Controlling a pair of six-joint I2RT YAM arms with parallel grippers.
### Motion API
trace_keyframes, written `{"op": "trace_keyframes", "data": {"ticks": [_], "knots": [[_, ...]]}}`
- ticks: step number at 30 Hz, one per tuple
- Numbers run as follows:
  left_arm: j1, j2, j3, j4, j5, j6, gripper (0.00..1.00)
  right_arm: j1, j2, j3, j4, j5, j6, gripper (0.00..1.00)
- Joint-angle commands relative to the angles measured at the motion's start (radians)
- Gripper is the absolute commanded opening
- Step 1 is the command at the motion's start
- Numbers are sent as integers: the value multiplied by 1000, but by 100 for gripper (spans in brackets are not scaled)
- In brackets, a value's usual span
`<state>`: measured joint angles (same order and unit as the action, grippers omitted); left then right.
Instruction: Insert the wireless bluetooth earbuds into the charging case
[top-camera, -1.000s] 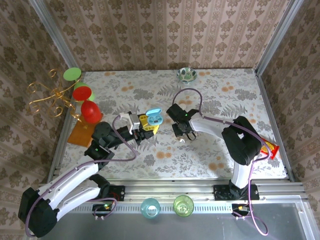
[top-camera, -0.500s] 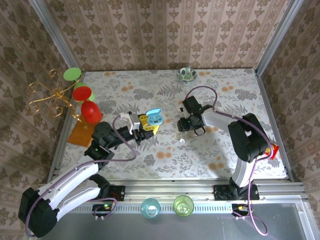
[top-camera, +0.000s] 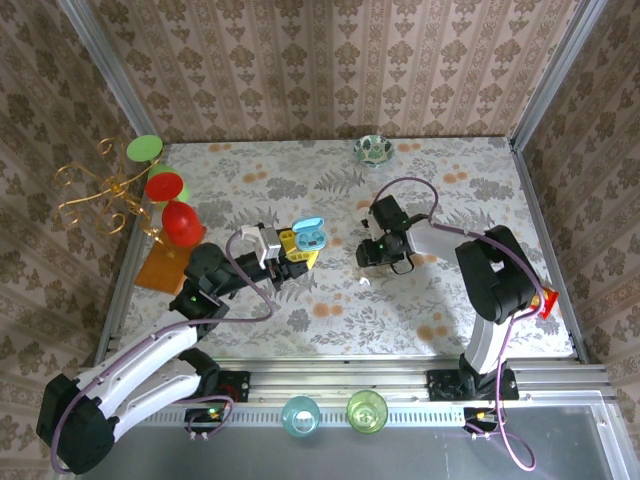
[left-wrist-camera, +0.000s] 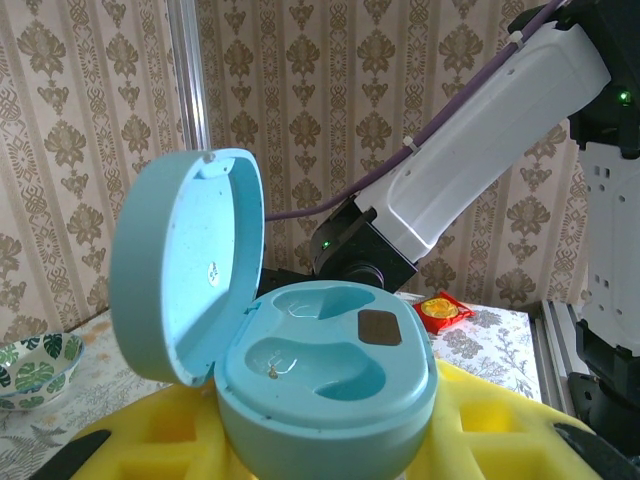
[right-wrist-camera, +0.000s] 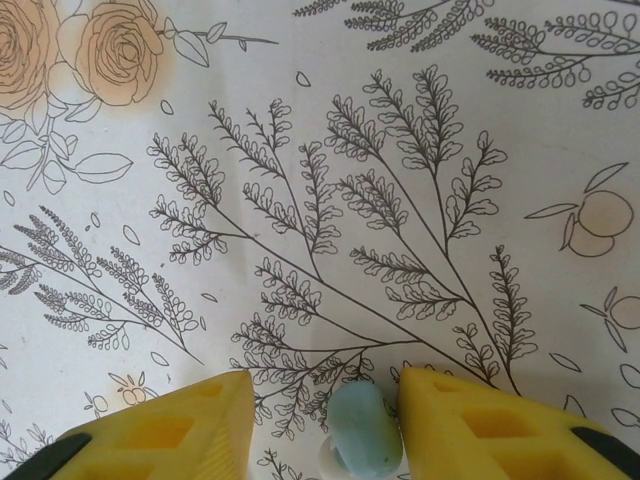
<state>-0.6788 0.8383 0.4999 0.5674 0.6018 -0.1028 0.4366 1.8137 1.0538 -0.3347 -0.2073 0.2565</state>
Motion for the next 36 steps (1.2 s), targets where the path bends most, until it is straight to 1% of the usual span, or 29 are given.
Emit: {"op": "trace_keyframes", "data": {"ticks": [1, 7, 14, 19, 26, 34, 36], "knots": [[7, 2, 35, 22, 14, 8, 22, -10, -13, -48, 11, -76, 3, 42], [6, 1, 35, 23, 15, 7, 21, -31, -23, -73, 64, -154, 36, 39], [6, 7, 35, 27, 14, 12, 21, -50, -38, -85, 77, -189, 48, 35], [6, 18, 39, 35, 18, 11, 21, -51, -59, -99, 89, -213, 59, 34], [5, 27, 43, 41, 23, 12, 22, -52, -48, -109, 106, -214, 70, 31], [6, 28, 43, 40, 24, 11, 21, -55, -3, -107, 114, -198, 80, 20], [6, 28, 43, 40, 24, 11, 21, -56, 0, -109, 115, -198, 84, 19]]}}
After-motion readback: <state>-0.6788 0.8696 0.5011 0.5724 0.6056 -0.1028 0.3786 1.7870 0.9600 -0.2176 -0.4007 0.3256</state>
